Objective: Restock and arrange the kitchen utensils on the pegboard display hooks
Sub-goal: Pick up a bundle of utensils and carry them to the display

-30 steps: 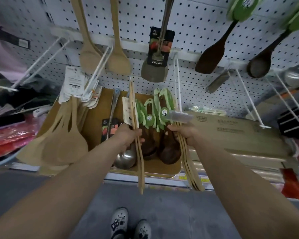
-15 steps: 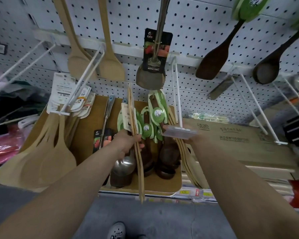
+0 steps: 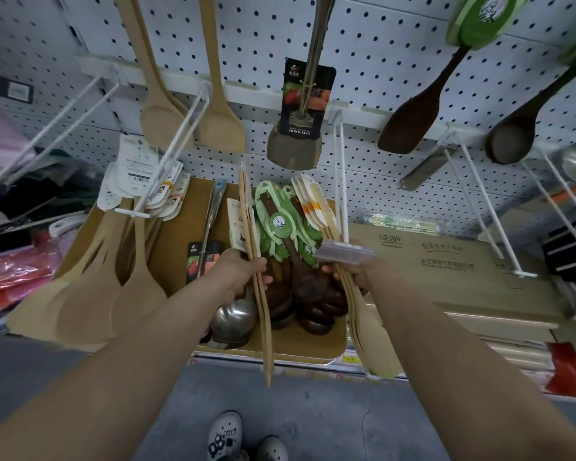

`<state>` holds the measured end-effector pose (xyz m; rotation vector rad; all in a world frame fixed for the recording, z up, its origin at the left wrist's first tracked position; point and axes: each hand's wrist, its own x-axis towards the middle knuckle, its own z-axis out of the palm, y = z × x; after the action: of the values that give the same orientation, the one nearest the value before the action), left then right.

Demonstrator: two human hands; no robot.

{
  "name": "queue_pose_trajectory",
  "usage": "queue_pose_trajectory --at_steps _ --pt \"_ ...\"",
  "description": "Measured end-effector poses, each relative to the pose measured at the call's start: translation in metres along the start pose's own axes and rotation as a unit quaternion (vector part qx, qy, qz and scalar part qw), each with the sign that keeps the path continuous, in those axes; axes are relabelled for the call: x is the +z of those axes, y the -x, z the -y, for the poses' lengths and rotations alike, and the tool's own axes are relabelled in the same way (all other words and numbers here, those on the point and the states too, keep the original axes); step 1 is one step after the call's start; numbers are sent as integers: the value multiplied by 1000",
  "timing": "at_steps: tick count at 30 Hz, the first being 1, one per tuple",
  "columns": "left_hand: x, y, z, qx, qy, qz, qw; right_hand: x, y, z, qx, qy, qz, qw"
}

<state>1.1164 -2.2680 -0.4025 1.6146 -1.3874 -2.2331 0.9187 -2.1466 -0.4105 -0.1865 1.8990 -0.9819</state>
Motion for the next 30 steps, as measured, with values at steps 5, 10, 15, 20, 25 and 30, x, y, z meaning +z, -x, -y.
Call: queue_pose_trajectory --at_steps 5,10,15,20,25,30 --pt "-6 27 -4 0 1 -4 1000 15 32 5 30 7 34 999" --pt "-24 63 -3 10 6 -6 1000 43 64 6 38 -111 61 991" --pt "-60 88 3 25 -39 -25 999 85 78 13 -1 -144 94 985" --pt "-125 100 14 79 -194 -117 971 151 88 25 -21 -161 114 980" --pt "-201 94 20 85 -135 -96 983 219 92 42 -44 -174 109 978" --pt "-259 98 17 131 -164 -124 970 282 83 63 -34 -190 87 977"
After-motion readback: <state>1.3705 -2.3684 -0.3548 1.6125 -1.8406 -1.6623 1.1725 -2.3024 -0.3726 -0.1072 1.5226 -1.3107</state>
